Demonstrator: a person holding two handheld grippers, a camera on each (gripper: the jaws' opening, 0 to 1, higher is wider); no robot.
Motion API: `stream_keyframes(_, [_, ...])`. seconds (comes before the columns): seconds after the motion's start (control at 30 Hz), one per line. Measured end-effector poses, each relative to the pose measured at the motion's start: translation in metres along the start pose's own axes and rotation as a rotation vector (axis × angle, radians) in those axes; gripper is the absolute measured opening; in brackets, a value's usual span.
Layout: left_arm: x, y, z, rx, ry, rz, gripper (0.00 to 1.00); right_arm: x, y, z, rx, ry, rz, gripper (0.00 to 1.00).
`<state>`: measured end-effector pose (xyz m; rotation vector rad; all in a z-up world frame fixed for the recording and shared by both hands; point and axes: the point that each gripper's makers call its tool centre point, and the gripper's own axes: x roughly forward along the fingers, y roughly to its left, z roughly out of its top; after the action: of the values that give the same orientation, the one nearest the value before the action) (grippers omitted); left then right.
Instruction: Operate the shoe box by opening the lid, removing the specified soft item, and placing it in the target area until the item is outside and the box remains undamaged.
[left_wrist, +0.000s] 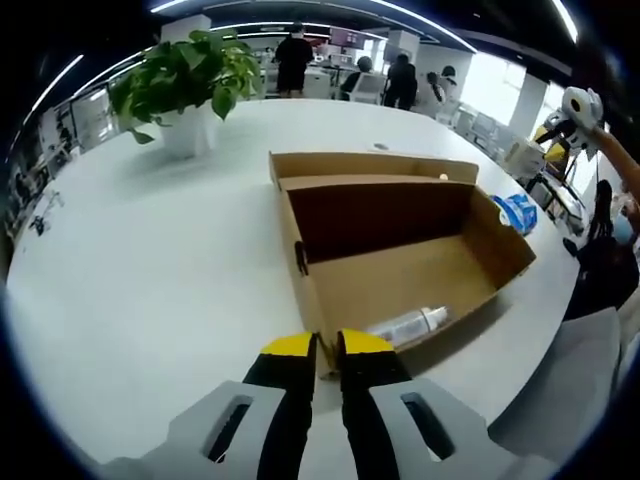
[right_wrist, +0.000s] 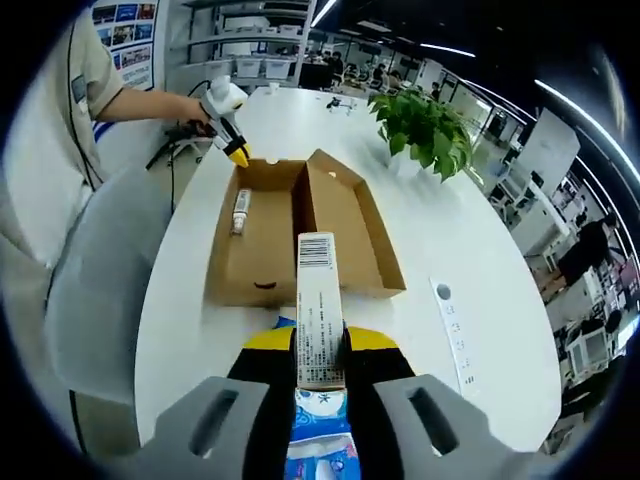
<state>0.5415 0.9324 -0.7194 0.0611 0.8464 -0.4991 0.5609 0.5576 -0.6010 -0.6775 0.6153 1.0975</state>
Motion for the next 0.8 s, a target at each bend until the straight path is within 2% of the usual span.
stream_keyframes(0.23, [0.000,0.000,0.000,-0.004,-0.001,-0.001,0.06,-0.003,-0.010,-0.019,0.008,0.034,-0.018,0.15])
stream_keyframes(0.8, [0.000,0.001,0.000,-0.013,-0.002,-0.007,0.06,-0.002,-0.038,-0.077,0.008,0.157,-0.044,0.15])
